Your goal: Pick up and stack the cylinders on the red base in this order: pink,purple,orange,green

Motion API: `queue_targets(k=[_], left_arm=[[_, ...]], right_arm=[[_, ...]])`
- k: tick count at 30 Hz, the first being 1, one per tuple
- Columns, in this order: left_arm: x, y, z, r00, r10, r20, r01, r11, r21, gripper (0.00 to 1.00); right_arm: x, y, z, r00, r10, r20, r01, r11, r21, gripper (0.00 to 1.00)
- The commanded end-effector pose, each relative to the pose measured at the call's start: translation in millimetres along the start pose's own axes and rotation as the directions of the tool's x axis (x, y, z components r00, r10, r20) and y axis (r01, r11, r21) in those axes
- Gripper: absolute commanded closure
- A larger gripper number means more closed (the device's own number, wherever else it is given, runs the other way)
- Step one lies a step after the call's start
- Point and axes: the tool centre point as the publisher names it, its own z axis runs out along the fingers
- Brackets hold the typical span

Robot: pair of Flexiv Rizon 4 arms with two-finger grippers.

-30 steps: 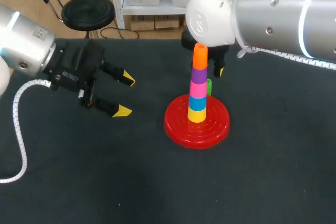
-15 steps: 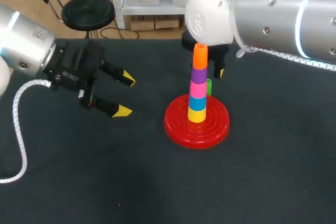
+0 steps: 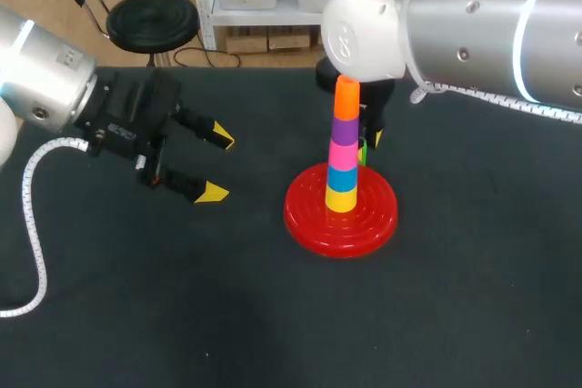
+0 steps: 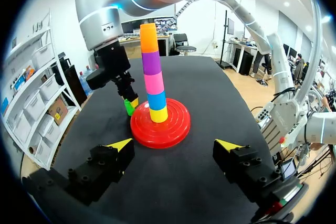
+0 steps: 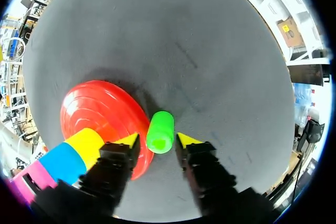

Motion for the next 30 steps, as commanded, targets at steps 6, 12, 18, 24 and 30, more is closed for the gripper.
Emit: queue_targets(k=[6, 12, 18, 24, 30], left_arm=[[1.0, -0.2, 1, 1.0, 0.002, 0.002, -0.002, 1.0, -0.002, 0.0], [1.0, -0.2, 1, 1.0, 0.002, 0.002, -0.002, 1.0, -0.002, 0.0], [1.0, -0.2, 1, 1.0, 0.002, 0.002, -0.002, 1.0, -0.002, 0.0], [1.0, -0.2, 1, 1.0, 0.002, 0.002, -0.002, 1.0, -0.002, 0.0], [1.0, -0.2, 1, 1.0, 0.002, 0.002, -0.002, 1.0, -0.002, 0.0]], right_arm=[[1, 0, 1, 1.0, -0.001, 0.0, 0.001, 1.0, 0.002, 1.0], [2, 1, 2, 1.0, 0.001, -0.003, -0.001, 1.0, 0.004, 1.0], [4, -1, 0, 1.0, 0.006, 0.003, -0.006, 1.0, 0.007, 1.0], [6, -5, -7, 1.0, 0.023, 0.022, -0.023, 1.0, 0.012, 1.0], [8, -8, -12, 0.999, 0.035, 0.031, -0.036, 0.999, 0.019, 1.0]])
